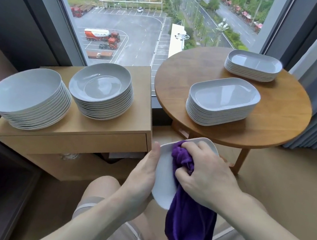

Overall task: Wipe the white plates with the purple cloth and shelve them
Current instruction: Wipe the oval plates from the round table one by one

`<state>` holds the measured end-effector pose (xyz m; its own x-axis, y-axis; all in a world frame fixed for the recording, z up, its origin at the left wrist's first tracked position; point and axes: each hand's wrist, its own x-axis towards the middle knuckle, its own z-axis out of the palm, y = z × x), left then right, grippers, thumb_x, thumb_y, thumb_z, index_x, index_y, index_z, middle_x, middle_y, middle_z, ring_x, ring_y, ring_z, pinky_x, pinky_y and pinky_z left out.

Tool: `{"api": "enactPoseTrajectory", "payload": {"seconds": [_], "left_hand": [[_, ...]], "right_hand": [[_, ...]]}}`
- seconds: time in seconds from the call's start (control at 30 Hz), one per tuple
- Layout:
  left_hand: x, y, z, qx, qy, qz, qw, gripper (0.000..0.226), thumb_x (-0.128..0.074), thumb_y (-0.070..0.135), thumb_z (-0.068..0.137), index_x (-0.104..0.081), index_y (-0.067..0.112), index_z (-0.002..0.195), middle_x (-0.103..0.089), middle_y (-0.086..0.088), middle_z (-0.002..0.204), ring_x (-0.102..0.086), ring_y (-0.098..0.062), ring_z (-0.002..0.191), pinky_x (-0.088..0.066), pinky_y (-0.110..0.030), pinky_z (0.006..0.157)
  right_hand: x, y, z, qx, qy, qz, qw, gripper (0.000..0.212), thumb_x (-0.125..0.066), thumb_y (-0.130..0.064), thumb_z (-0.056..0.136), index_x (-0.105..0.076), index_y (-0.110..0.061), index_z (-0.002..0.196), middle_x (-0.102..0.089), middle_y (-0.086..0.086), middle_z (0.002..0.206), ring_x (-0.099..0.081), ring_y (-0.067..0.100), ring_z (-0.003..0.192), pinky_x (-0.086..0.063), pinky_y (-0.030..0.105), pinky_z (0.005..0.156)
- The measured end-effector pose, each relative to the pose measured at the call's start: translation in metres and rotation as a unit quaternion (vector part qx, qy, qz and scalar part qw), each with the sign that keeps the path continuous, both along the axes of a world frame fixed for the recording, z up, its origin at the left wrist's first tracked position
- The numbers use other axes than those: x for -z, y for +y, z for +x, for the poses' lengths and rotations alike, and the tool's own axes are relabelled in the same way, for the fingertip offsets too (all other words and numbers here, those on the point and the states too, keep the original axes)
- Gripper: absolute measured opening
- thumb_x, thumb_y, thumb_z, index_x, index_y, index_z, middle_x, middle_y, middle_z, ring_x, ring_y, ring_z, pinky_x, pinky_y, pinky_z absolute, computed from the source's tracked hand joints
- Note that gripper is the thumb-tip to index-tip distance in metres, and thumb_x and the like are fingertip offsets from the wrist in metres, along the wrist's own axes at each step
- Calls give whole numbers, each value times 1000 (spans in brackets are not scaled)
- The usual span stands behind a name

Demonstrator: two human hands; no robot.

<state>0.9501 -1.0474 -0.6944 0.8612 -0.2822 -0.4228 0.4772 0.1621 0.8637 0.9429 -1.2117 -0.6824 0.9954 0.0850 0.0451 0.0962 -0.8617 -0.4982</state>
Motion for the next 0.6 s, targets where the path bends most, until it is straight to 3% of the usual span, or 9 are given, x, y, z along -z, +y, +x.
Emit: {"api": "enactPoseTrajectory", "payload": {"seconds": [0.07,0.2,0.3,0.4,0.5,0.6], "left_hand": [[-6,8,4,4,-17,-16,1000,70,-37,66,92,-66,16,130,-77,-12,117,-76,-28,105,-64,-36,82],[-12,19,12,-10,-20,-49,999,68,-31,64,98,-66,17,132,-76,-10,120,-76,-26,104,-62,-30,73],[-10,20,15,-34,-12,-48,998,68,-31,63,99,-63,16,137,-74,-11,125,-74,-28,110,-63,-33,77],[-6,20,18,-80,2,-36,996,71,-38,66,96,-62,15,139,-73,-13,127,-72,-32,115,-61,-45,92],[-1,15,14,-102,23,-16,994,78,-49,70,84,-67,12,132,-74,-16,124,-71,-35,116,-51,-54,107],[4,9,5,-107,78,-2,991,76,-55,71,84,-73,9,125,-74,-19,122,-70,-37,116,-49,-54,110]], "right_hand": [[0,-13,10,44,22,-21,999,32,-55,-40,86,-52,-34,117,-46,-6,104,-49,23,88,-42,34,75],[2,-32,22,92,78,-57,991,30,-51,-43,87,-51,-31,115,-45,-3,96,-57,31,92,-51,43,82],[3,-25,16,37,84,-96,991,24,-51,-41,90,-48,-28,110,-46,-2,98,-55,28,87,-49,39,74],[1,-9,4,-38,66,-97,992,19,-52,-42,89,-43,-29,101,-45,-4,96,-54,26,83,-47,37,69],[0,10,-10,-129,41,-77,988,23,-53,-46,89,-44,-30,104,-43,-7,92,-52,21,78,-45,31,63],[2,25,-24,-185,11,-61,981,24,-53,-45,88,-46,-29,105,-43,-8,91,-49,17,76,-46,30,61]]}}
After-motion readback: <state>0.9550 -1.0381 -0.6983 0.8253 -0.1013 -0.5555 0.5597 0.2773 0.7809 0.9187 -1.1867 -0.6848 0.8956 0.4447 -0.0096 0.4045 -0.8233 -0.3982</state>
